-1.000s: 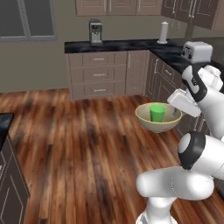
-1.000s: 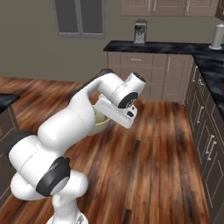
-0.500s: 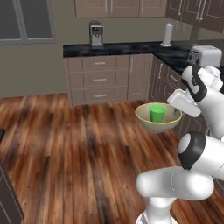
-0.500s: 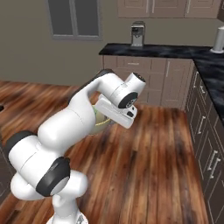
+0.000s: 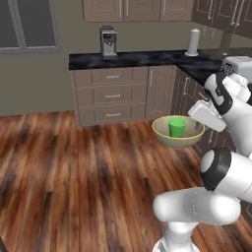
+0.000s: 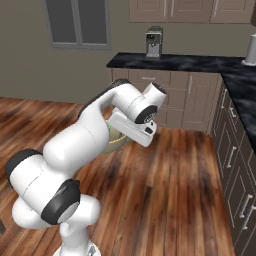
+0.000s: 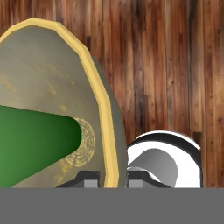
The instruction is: Place the cup inside the bowl on the dining table and move the bowl to any counter.
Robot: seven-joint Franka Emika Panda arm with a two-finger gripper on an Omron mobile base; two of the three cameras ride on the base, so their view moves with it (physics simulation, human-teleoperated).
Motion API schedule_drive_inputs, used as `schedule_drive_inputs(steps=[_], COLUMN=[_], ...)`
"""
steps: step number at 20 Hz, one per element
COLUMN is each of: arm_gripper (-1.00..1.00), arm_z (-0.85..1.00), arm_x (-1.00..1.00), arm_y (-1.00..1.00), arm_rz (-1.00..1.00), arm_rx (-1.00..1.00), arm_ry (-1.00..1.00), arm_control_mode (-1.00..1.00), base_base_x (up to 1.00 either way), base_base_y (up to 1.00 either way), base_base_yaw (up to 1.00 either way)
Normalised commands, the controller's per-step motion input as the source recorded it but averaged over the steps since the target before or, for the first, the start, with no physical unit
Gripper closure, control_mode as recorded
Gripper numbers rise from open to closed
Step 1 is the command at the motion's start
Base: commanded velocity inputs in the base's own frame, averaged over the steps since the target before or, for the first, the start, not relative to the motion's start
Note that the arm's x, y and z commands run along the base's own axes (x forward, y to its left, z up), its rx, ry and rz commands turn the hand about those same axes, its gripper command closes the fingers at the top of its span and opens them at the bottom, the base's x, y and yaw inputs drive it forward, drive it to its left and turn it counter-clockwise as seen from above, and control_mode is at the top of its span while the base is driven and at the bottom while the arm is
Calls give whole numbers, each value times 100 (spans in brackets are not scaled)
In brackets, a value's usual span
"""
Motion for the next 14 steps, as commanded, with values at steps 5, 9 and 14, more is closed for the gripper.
schedule_drive_inputs(steps=[5,9,14], arm_gripper=[100,100,100], arm_z=[0,0,0], arm_x=[0,0,0], arm_y=[0,0,0], arm_rz=[0,0,0], arm_rx=[0,0,0], arm_ry=[0,0,0], arm_control_mode=[100,100,100], base_base_x=[64,65,64], base_base_y=[-39,-48,-48], base_base_yaw=[0,0,0])
